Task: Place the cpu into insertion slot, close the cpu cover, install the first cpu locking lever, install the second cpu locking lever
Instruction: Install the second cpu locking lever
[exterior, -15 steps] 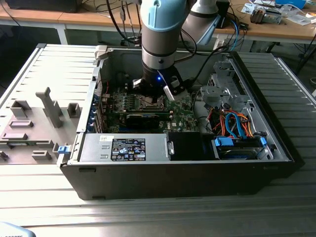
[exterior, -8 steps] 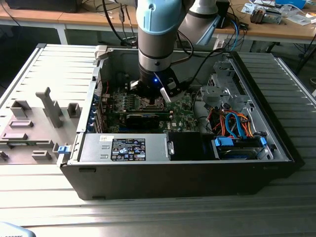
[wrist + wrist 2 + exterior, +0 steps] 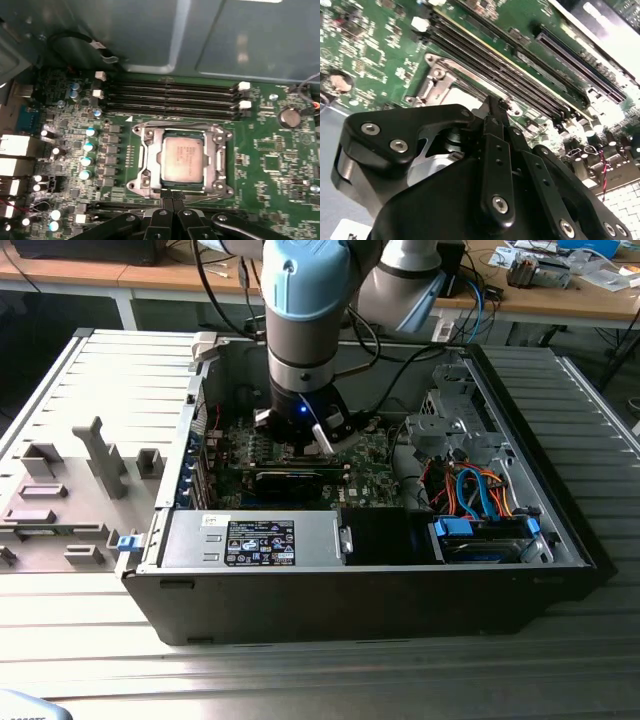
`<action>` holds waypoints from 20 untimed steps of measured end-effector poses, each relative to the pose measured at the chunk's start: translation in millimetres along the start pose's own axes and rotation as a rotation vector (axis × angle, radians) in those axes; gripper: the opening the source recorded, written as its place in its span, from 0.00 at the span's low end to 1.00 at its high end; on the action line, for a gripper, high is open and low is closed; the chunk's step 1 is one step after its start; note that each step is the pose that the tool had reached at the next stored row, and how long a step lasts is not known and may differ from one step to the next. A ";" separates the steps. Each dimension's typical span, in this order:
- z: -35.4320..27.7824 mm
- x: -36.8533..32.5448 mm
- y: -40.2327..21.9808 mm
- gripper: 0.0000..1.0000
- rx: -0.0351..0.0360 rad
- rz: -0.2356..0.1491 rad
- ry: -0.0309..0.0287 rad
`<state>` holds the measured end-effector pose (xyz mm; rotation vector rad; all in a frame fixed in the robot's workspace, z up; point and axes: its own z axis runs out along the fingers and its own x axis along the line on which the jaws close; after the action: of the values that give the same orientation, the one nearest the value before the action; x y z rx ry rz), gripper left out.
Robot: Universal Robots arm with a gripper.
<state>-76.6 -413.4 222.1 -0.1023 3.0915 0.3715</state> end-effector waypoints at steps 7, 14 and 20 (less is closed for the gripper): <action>7.0 13.5 -1.1 0.11 0.0001 0.000 0.0001; 11.4 25.8 -5.2 0.11 0.0001 0.000 0.0002; 12.1 26.8 -10.5 0.11 0.0000 -0.001 0.0003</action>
<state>-102.3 -422.4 206.9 -0.1038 3.0917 0.3715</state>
